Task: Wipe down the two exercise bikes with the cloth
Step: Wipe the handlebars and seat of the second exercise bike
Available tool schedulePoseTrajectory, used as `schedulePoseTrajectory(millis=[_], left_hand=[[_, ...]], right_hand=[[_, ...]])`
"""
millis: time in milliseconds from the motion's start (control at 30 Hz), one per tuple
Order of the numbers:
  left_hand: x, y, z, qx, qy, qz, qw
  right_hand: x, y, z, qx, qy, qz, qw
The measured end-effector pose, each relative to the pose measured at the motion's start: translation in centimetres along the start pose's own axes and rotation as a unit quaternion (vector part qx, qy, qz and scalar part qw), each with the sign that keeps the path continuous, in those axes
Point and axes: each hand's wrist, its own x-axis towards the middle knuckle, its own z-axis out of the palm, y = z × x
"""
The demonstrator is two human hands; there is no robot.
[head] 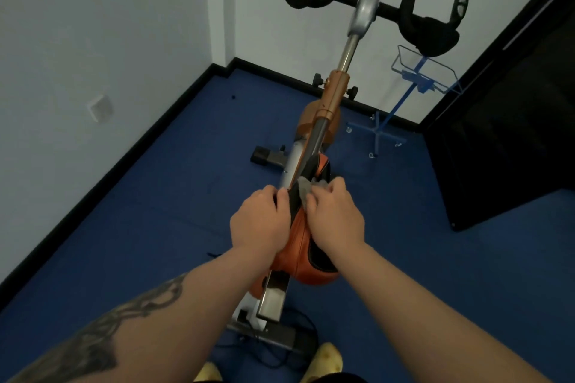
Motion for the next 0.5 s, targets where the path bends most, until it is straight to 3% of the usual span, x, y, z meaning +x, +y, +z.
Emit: schedulePoseTrajectory(millis=[133,300,500], left_hand=[[-0.1,0.2,-0.2,0.003,0.004,-0.01,1.0],[-0.2,0.0,-0.1,0.008,0.01,-0.009,1.0],[-0.1,0.1,-0.2,0.012,0.007,-0.017,1.0]], right_hand=[[2.9,-1.3,0.1,-0.018,-0.038,0.056,0.998],[-0.6,1.0,0.0,-0.028,-0.006,-0.06,0.998],[4.0,-1.4,0.3,-0.039,-0.063,0.053,0.996]])
